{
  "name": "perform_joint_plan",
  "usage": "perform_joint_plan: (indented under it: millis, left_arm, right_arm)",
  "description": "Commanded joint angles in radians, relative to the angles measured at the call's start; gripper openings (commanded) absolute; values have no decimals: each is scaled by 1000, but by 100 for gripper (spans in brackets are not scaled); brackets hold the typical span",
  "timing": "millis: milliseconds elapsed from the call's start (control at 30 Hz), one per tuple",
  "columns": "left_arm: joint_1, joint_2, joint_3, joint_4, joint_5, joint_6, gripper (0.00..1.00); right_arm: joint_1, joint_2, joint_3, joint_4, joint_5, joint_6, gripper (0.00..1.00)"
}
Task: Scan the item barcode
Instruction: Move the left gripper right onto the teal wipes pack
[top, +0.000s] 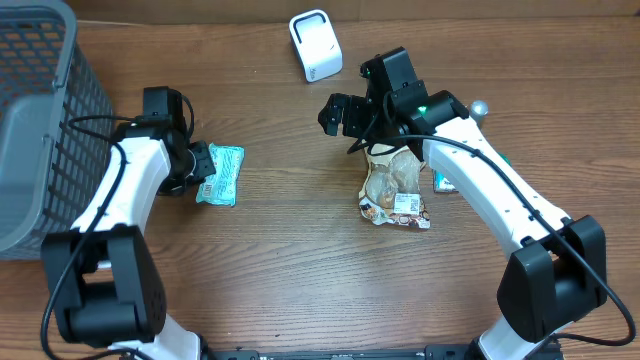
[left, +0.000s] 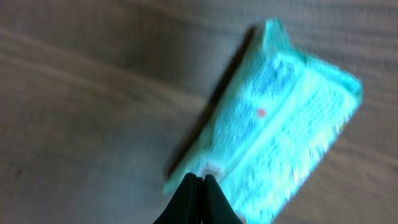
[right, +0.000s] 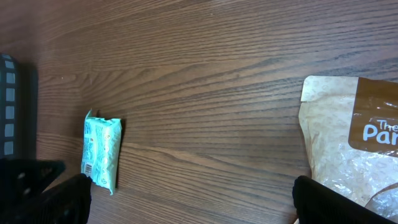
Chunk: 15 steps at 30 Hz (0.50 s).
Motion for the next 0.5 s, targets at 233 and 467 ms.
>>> perform_joint_plan:
  millis: [233, 467]
  left_arm:
    - [-21, 176, -10, 91, 186, 15, 4]
    - [-111, 188, -10, 100, 264, 97, 4]
  right_arm:
    - [-1, -19, 5, 6, -6, 3, 100]
    - [-1, -19, 5, 6, -6, 3, 100]
